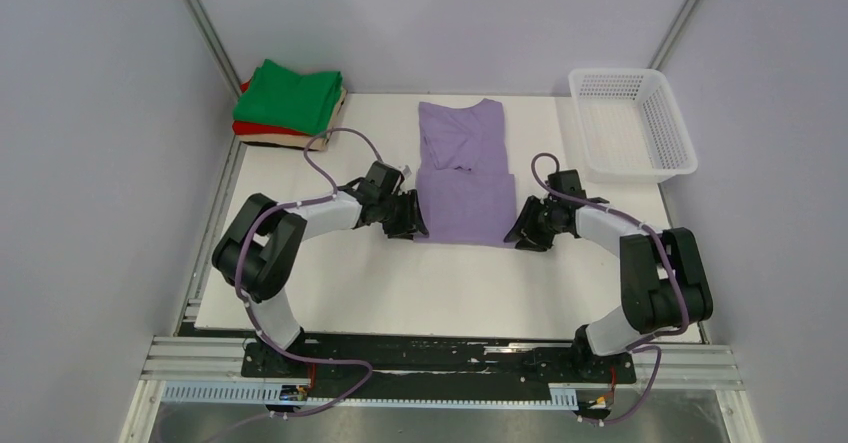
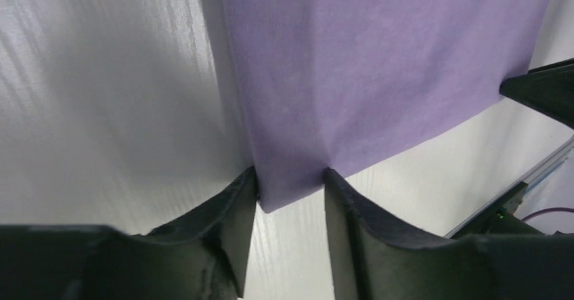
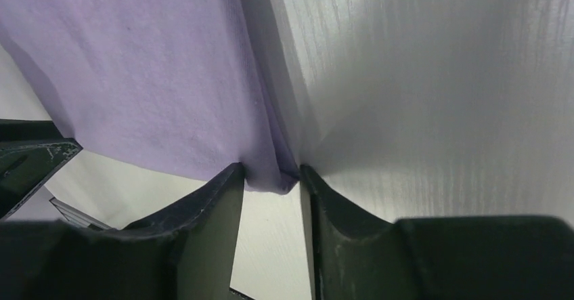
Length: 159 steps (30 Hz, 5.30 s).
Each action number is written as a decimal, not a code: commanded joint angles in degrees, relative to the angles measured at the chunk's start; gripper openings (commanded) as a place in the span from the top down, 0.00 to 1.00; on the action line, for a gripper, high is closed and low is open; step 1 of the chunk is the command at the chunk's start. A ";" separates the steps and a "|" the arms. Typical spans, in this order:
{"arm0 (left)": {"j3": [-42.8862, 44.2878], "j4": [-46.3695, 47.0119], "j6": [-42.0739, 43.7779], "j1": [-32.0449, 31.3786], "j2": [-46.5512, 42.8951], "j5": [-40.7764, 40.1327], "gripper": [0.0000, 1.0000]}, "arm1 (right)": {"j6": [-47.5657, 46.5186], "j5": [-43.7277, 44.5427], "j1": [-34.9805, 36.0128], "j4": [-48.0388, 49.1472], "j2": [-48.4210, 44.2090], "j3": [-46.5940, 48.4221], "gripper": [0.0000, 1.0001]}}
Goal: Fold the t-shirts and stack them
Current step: Grab one side of the 2/3 rectangular tshirt with both arms, then fold the long partially folded tshirt into a neat square, then smooth out wrinkles on the folded tshirt
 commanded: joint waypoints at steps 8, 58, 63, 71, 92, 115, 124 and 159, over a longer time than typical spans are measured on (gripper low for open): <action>-1.34 2.52 -1.52 -1.63 4.55 -1.54 0.97 | 0.80 3.36 2.47 2.86 3.21 -1.08 0.82; 31.42 4.01 -0.74 18.46 9.01 10.74 1.00 | -3.04 -22.77 -8.02 -4.85 21.50 48.34 1.00; 40.56 4.45 -2.65 19.74 20.06 13.05 1.00 | -1.80 -20.73 -7.99 -3.78 29.50 55.15 1.00; 58.51 1.07 -6.18 21.25 37.45 8.86 0.86 | 1.84 -17.26 -8.01 -1.06 45.34 69.08 0.98; 57.73 -4.26 -0.87 14.20 29.48 3.70 0.00 | 0.76 -20.16 -4.86 3.68 34.02 58.75 0.00; 45.86 -5.34 -1.81 12.50 33.55 5.26 0.00 | 7.34 -12.25 -0.16 7.34 46.03 51.78 0.00; 20.88 -4.21 2.88 7.52 7.09 0.41 0.00 | 1.21 -10.12 2.78 7.10 24.16 33.29 0.00; -6.66 5.47 -3.29 1.58 -11.82 1.71 0.00 | 7.63 -11.52 7.92 10.18 -8.30 -6.67 0.00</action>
